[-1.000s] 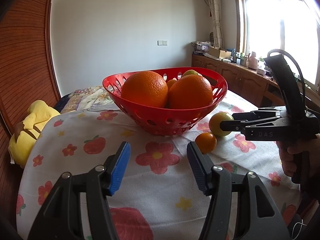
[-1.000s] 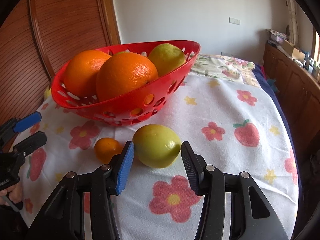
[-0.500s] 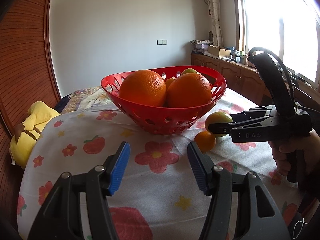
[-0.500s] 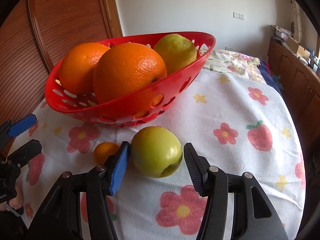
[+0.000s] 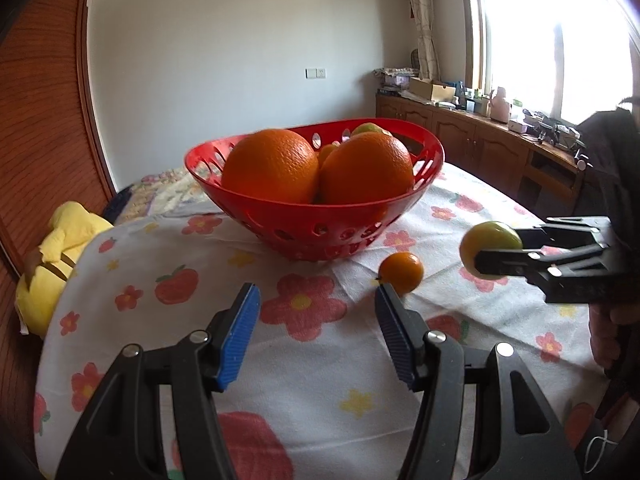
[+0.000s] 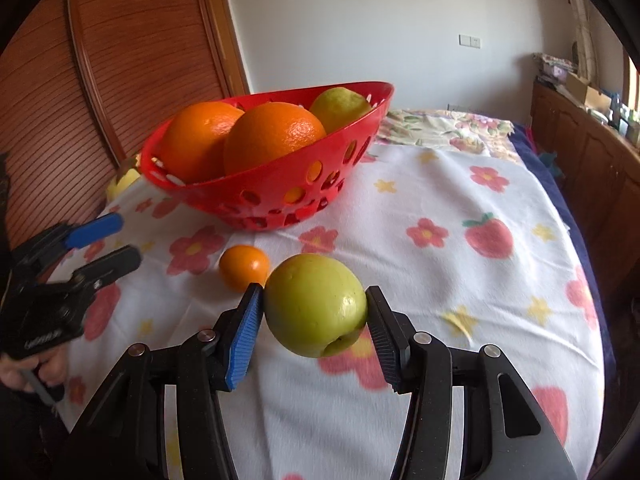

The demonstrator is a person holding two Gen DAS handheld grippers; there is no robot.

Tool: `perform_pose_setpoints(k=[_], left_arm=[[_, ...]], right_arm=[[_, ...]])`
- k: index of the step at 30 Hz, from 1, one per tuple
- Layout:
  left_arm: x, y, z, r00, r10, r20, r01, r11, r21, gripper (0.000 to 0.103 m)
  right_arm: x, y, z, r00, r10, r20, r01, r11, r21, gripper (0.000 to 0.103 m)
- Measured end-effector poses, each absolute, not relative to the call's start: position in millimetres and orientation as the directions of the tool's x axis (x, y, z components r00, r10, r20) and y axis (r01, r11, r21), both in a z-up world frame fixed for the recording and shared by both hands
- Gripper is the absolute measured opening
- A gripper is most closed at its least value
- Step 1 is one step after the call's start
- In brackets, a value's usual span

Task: Organize fruits
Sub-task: 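Close right tool on the yellow lemon and lift it off the cloth, then close left tool on the small mandarin while right tool holds the lemon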

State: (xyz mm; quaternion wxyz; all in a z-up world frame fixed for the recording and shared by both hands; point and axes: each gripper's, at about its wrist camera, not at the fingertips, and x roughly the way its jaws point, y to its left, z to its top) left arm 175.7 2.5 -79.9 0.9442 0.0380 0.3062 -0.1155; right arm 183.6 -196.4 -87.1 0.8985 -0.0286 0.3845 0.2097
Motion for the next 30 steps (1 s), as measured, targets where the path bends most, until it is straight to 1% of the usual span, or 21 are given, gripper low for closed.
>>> perform_pose_setpoints(k=[4, 11, 17, 19, 30], left_arm=[[178.5, -6.3, -76.6, 0.771, -0.221, -0.598, 0.261, 0.965, -0.021, 0.060], [185.9, -34.0, -71.2, 0.747, -0.247, -0.617, 0.305, 0.952, -0.012, 0.060], [203.3, -54.3, -77.5, 0.698, -0.271, -0.663, 0.341, 0.940, -0.025, 0.050], [209.7, -59.2, -79.4, 0.682, -0.277, -0.677, 0.352, 0.936, -0.029, 0.049], [233.7, -73.9, -93.1, 0.634, -0.230, -0.738, 0.345, 0.939, 0.005, 0.049]], right_arm=[[167.3, -200.1, -84.8, 0.632, 0.357, -0.687, -0.399, 0.911, 0.106, 0.053], [148.8, -208.7, -89.2, 0.637, 0.363, -0.680, -0.391, 0.912, 0.121, 0.053], [142.2, -213.8, -91.4, 0.646, 0.361, -0.672, -0.380, 0.916, 0.127, 0.053], [141.6, -215.5, -91.8, 0.648, 0.362, -0.670, -0.376, 0.917, 0.132, 0.053], [142.3, -215.8, -95.3, 0.651, 0.359, -0.669, -0.378, 0.917, 0.124, 0.053]])
